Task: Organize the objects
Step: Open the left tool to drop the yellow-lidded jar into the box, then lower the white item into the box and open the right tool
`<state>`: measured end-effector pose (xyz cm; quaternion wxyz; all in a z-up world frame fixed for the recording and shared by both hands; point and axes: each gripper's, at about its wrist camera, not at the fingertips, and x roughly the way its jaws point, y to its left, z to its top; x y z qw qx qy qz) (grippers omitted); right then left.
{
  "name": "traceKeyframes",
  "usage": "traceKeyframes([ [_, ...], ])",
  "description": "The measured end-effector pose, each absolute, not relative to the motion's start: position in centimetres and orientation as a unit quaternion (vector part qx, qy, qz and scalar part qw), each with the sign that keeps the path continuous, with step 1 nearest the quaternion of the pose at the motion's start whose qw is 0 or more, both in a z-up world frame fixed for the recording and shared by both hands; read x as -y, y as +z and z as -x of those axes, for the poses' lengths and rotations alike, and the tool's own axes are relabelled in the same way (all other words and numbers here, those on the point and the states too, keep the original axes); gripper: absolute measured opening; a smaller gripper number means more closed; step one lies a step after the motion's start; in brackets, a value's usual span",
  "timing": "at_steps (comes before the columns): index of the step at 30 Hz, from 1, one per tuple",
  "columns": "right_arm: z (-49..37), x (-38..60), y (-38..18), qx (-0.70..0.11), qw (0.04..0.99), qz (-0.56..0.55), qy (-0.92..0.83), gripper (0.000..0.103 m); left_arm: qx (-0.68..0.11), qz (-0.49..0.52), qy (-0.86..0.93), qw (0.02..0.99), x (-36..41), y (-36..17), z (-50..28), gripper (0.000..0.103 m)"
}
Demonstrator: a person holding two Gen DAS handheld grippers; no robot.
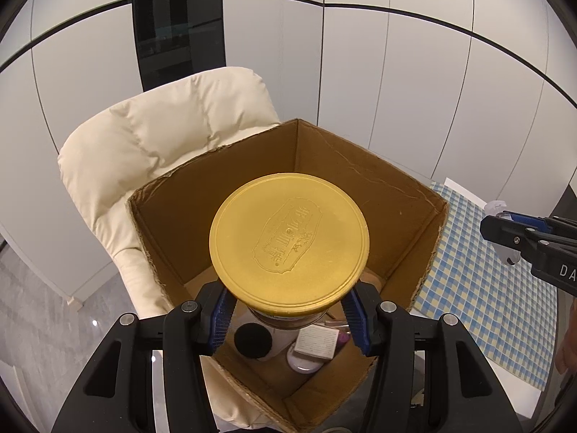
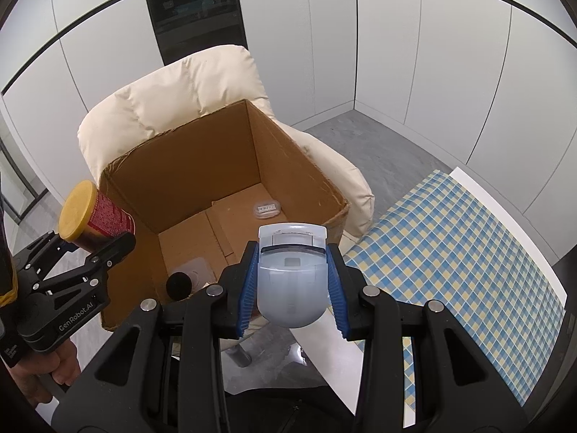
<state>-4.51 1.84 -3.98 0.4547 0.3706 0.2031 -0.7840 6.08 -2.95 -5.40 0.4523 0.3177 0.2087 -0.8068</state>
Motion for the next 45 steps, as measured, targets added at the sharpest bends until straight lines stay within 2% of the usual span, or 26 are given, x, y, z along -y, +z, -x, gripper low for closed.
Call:
traceKeyframes([
  [13,2.8,0.2,-4.3,-0.214,0.474,-0.364,-0.772,0.038,-0.203,-0.312,-0.811,0.452,3.2,-5.5,-7.3,0.056],
  [14,2.7,0.4,-4.3,-0.216,0.475,-0.364,-0.772,0.038,-0.198,-0.309,-0.812,0.454,3.2,-5.4,-7.4,0.059],
  [19,2.0,1.1,-4.4,-0.22,0.481,-0.363,-0.767,0.038,-0.189,-0.289,-0.817,0.462,3.0,-4.4,-8.4,0.097],
  [21,1.7,1.5,-4.4,-0.221,0.485,-0.361,-0.765,0.038,-0.182,-0.284,-0.815,0.472,3.0,-4.1,-8.8,0.102],
  [45,-3.4,6.2,-5.1,-0.25,0.53,-0.354,-0.729,0.038,-0.217,-0.278,-0.786,0.507,4.9,-4.4,-15.3,0.103],
])
